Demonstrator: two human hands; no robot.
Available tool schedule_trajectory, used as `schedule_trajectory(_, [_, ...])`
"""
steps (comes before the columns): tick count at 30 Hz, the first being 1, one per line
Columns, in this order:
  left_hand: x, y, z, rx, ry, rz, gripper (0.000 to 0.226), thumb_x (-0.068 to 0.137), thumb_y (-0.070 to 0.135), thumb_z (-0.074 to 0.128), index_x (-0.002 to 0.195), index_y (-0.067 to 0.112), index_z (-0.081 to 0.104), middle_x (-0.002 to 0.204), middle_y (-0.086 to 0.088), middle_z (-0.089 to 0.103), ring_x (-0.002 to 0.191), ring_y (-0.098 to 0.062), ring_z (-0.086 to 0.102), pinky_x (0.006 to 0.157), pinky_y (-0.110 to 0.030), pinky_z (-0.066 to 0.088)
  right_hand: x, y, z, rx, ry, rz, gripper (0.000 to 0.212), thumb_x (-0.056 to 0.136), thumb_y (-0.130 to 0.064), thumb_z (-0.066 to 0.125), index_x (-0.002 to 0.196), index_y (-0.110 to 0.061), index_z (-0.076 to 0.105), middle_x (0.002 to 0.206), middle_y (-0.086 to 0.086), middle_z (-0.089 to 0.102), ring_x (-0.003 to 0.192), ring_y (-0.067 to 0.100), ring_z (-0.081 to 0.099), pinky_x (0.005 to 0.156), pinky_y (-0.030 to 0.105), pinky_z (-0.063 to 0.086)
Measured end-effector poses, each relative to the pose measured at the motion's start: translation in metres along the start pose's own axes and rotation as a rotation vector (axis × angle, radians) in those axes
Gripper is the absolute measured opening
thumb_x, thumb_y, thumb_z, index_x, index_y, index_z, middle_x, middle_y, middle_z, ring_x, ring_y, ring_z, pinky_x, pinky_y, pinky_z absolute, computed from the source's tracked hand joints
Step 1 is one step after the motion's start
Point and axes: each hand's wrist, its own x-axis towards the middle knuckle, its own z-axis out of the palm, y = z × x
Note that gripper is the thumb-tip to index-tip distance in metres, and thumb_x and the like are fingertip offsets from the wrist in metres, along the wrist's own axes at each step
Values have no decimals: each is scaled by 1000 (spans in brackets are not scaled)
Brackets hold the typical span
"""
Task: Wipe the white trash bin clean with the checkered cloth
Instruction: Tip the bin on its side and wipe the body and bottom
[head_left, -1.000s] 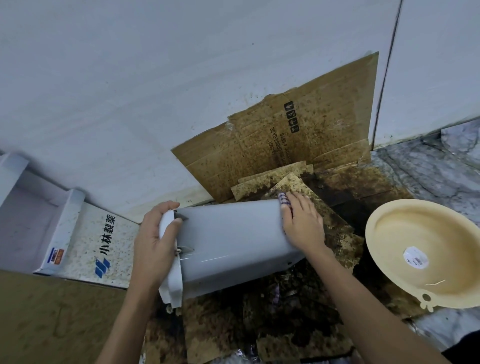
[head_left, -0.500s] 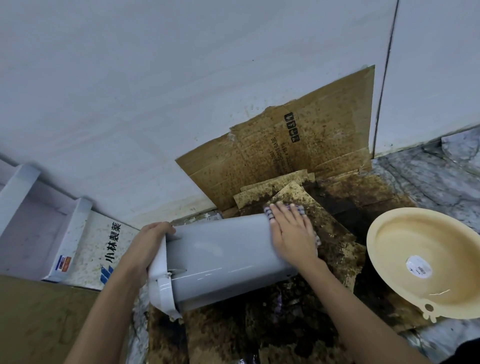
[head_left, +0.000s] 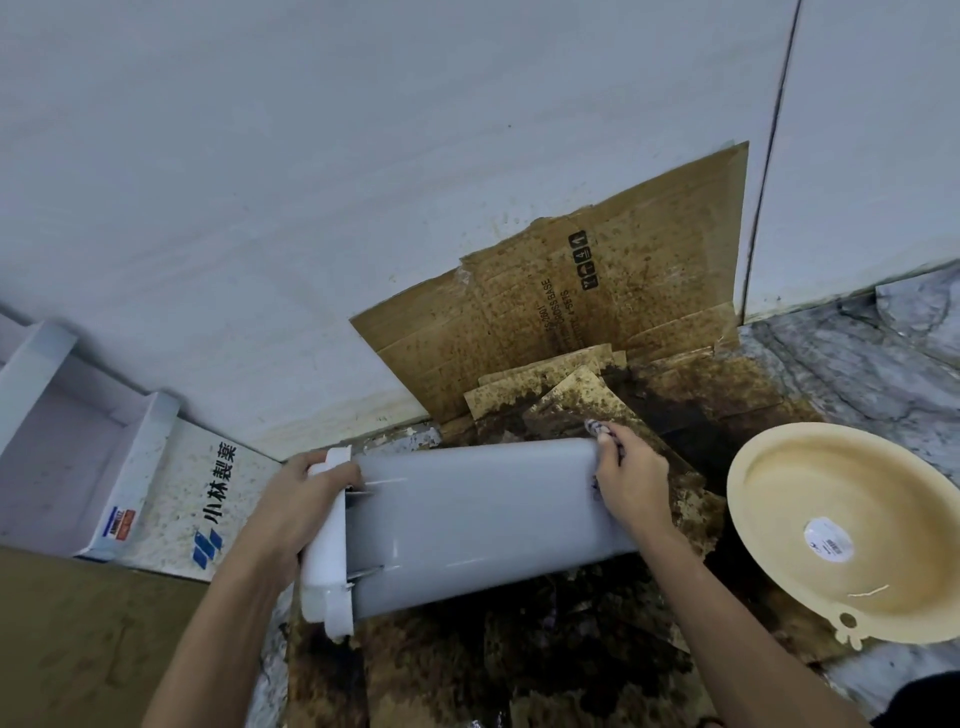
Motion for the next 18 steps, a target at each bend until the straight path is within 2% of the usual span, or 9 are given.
schedule_trajectory(2, [-11,-1,3,62,54,141,71,64,34,70,133,27,54,118,-6,61,91,-23,64,62,-32,49,-7,3,-1,106,91,2,31,101,-20,48,125,-13,65,118,1,69,110,17,60,95,27,42])
schedule_trajectory(5, [-21,-9,13,171,85,338,84,61,37,64,141,40,41,123,0,53,92,-9,56,67,-26,43,-15,14,3,203,159,56,33,102,-22,46,130,-14,62,124,-1,65,112,11,55,98,27,40])
schedule_trajectory(7, [-20,-22,22,218,75,414,85,62,36,64,142,43,36,128,-3,53,96,-12,57,72,-28,44,-19,23,7,233,180,112,34,103,-23,44,131,-16,60,127,-2,63,115,12,55,102,32,43])
schedule_trajectory(9, [-14,-35,33,255,51,448,87,64,37,65,145,44,33,150,-1,42,120,-21,51,91,-34,44,-22,34,10,242,191,157,32,103,-22,43,130,-17,60,126,-1,64,115,16,56,101,35,44])
schedule_trajectory(11, [-10,-45,44,269,20,468,86,67,38,67,145,47,32,164,9,24,143,-17,34,108,-37,35,-25,48,13,231,198,195,31,103,-19,43,128,-16,61,124,2,65,112,18,57,95,31,43])
schedule_trajectory(13, [-5,-56,50,297,-14,549,81,68,44,67,143,47,36,164,17,18,147,-4,23,112,-36,30,-30,62,16,207,200,217,31,103,-17,42,126,-14,62,123,4,66,109,17,57,90,28,41])
schedule_trajectory(15, [-3,-66,52,332,-16,622,78,72,48,68,144,43,39,164,22,15,146,11,14,112,-31,25,-32,71,19,182,192,222,31,103,-17,41,126,-15,61,124,4,65,111,18,56,92,28,40])
schedule_trajectory(16, [-3,-71,54,348,-10,649,79,74,49,68,147,40,38,165,22,13,146,13,10,112,-29,22,-33,76,21,171,190,230,31,104,-18,40,127,-15,60,125,4,65,114,20,56,93,29,40])
schedule_trajectory(18, [-4,-79,58,341,18,641,84,76,57,67,151,38,33,166,20,10,150,7,7,115,-29,19,-37,83,22,142,189,237,33,104,-20,39,129,-14,59,127,4,63,117,23,56,96,32,40])
